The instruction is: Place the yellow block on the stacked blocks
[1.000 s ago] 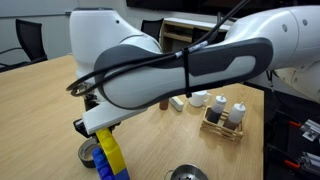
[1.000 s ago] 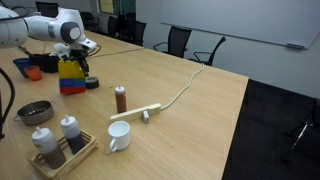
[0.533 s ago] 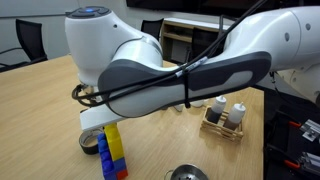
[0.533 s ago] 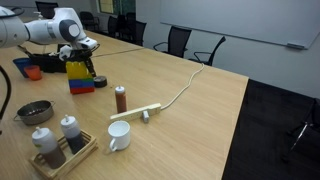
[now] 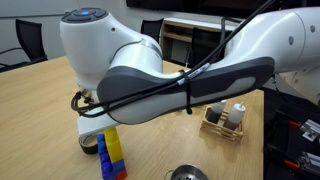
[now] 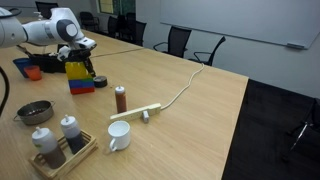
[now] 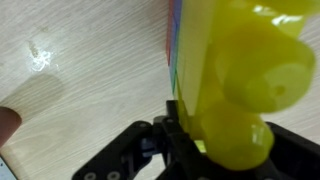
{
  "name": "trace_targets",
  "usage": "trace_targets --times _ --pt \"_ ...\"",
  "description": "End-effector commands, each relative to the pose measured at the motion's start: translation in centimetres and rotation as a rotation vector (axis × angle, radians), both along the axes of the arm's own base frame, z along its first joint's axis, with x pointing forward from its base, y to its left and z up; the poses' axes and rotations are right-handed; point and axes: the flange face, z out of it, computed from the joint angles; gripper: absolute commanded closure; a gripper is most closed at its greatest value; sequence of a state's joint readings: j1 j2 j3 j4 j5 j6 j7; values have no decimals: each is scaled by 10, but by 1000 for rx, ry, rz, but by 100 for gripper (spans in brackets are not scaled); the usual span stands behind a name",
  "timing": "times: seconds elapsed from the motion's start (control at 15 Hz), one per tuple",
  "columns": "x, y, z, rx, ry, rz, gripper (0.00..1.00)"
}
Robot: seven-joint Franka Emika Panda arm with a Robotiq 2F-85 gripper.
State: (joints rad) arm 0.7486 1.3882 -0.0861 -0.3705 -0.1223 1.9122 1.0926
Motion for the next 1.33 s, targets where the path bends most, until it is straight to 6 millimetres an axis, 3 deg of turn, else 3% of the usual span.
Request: trace_targets --times 0.0,0.13,0.33,0.4,0.73,1.27 --pt "-2 1 -25 7 8 12 39" --pt "-4 2 -38 10 11 30 27" --pt "-2 7 -22 28 -24 55 5" --pt "-3 8 -19 26 -30 62 1" --pt "-1 10 -2 28 -56 93 0" --pt "17 -3 48 10 -146 90 0"
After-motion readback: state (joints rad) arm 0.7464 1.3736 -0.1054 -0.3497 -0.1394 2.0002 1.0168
